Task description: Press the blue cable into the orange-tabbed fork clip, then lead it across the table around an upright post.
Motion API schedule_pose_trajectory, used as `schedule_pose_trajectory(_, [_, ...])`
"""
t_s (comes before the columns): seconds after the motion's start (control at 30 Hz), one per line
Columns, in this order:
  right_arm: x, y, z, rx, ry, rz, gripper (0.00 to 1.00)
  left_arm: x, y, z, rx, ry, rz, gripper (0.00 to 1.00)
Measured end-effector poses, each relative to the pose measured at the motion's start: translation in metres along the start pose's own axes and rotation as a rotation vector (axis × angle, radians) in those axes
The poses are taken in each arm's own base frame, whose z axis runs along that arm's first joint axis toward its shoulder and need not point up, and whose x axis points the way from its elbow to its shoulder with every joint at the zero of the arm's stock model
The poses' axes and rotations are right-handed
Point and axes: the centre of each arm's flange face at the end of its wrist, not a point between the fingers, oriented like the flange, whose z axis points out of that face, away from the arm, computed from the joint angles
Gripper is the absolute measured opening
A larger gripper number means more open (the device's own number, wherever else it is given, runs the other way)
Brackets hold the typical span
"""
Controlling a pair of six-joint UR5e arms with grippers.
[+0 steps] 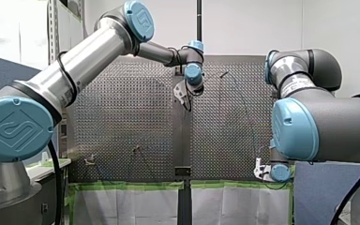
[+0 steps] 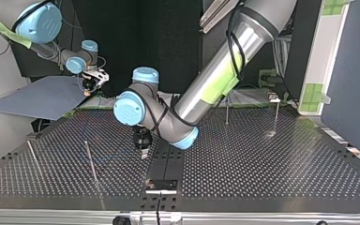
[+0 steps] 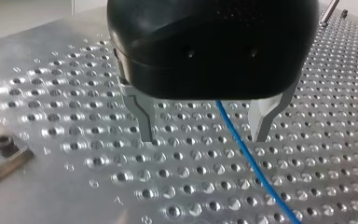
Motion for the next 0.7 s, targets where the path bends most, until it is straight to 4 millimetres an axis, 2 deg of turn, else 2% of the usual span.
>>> schedule_pose_trajectory(0.23, [0.0, 0.0, 0.0, 0.0, -0.002, 0.0, 0.0, 0.009, -0.011, -0.017, 0.008, 0.056, 0.082, 1.0])
schedule_pose_trajectory(0.37, [0.0, 0.0, 0.0, 0.0, -0.003, 0.0, 0.0, 0.012, -0.025, -0.035, 0.029, 0.086, 0.126, 1.0])
schedule_pose_trajectory(0.53, [0.0, 0.0, 0.0, 0.001, -0.004, 0.0, 0.0, -0.003, -0.053, -0.067, 0.051, 0.071, 0.153, 1.0])
schedule_pose_trajectory(0.7, [0.0, 0.0, 0.0, 0.002, -0.004, 0.001, 0.0, -0.023, -0.07, -0.088, 0.075, 0.047, 0.178, 1.0])
